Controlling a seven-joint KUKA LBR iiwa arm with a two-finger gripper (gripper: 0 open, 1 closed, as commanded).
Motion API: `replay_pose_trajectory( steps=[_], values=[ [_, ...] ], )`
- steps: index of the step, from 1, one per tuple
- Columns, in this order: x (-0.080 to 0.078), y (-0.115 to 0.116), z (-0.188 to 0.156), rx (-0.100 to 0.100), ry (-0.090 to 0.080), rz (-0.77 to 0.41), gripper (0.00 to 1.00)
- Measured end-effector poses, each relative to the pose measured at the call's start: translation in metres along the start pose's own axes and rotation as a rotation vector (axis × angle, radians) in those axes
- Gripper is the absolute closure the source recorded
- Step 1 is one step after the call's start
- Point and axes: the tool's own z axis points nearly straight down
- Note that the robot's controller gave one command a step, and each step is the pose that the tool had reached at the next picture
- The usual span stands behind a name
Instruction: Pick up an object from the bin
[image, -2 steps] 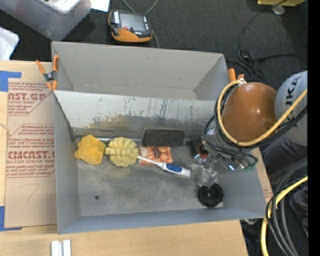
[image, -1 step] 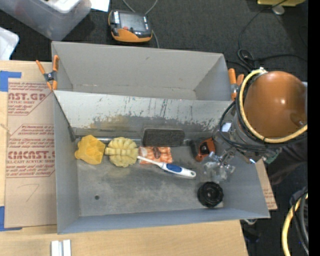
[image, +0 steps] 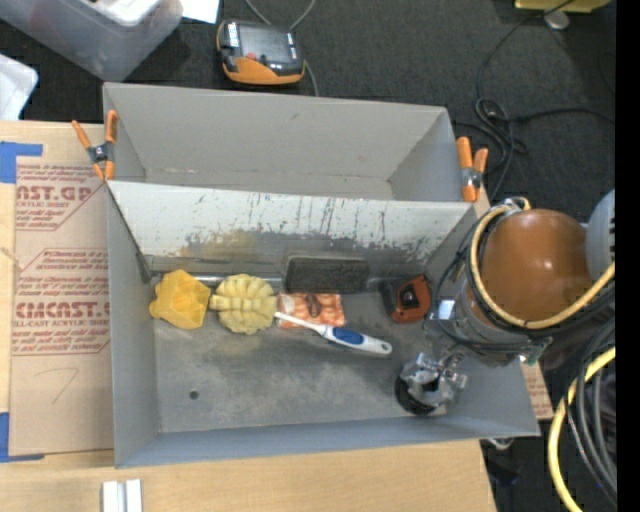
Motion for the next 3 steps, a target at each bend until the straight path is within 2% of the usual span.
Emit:
replay_pose_trajectory(
  steps=[1,2,3],
  values=[
    [-0.065,-0.019,-0.062,0.025,-0.025,0.509,1.0],
    [-0.021,-0.007,-0.124,0.009,-0.008,0.115,1.0],
    [-0.056,0.0,-0.057,0.018,-0.02,0.401,1.0]
  ],
)
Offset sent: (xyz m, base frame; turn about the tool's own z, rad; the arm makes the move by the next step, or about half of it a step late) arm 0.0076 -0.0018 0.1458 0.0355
